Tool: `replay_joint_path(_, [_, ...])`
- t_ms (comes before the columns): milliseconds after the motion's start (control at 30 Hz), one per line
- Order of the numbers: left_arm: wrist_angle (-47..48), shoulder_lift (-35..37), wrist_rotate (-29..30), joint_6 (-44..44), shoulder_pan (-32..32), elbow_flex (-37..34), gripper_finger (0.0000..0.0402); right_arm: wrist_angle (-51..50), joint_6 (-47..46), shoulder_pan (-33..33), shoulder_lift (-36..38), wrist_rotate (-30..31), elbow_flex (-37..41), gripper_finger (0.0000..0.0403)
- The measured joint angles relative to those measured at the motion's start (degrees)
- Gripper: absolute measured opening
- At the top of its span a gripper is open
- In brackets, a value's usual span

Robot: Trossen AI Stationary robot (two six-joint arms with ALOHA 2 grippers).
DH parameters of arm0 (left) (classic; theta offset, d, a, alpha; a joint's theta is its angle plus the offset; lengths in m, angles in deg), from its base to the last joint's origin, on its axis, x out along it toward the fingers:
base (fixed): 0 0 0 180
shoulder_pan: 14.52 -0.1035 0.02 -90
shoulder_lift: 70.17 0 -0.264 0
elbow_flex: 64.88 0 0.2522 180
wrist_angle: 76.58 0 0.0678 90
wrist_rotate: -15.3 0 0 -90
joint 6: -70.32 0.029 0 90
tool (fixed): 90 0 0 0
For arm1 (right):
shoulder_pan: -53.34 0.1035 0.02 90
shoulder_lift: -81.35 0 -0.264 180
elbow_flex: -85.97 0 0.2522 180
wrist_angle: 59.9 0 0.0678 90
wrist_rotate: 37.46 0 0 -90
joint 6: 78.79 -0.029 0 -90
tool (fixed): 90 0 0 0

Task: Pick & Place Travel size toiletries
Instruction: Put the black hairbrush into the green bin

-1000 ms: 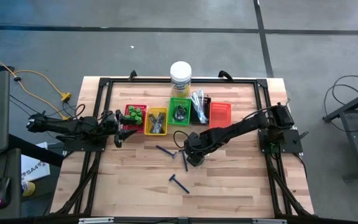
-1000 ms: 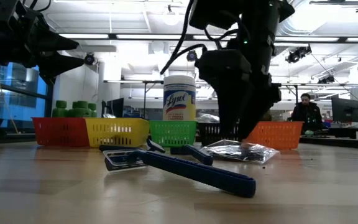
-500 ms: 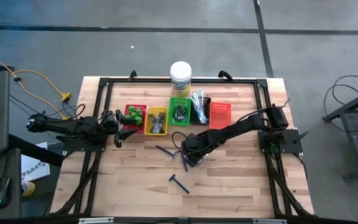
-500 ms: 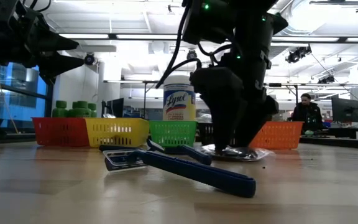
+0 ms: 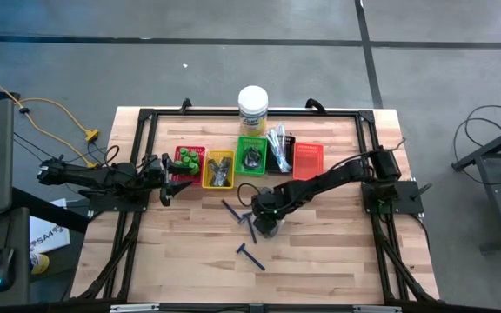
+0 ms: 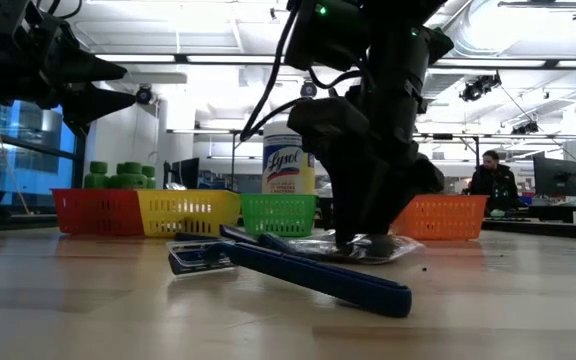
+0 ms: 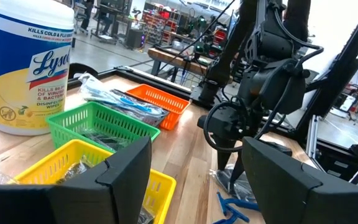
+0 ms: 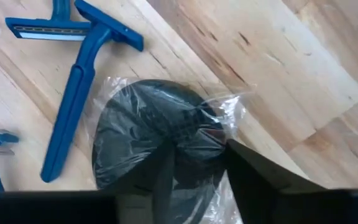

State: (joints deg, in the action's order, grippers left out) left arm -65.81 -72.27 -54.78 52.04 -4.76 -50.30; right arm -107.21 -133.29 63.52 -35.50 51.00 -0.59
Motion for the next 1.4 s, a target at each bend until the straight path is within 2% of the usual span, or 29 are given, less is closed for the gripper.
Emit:
replay_joint_path(400, [0.0, 0.0, 0.0, 0.0, 0.0, 0.0, 0.0242, -0.3, 0.4, -0.9, 0.2, 0.5, 0.1, 0.0013])
replay_joint_path(667, [0.0, 0.0, 0.0, 0.0, 0.0, 0.0, 0.0242, -0.2, 0.3, -0.9, 1.1, 1.3, 0.3, 0.0004])
replay_joint_path(1400, [0.0, 0.0, 0.0, 0.0, 0.0, 0.0, 0.0242, -2.8, 0.3, -1.3, 13.1, 1.0, 0.6, 0.0002])
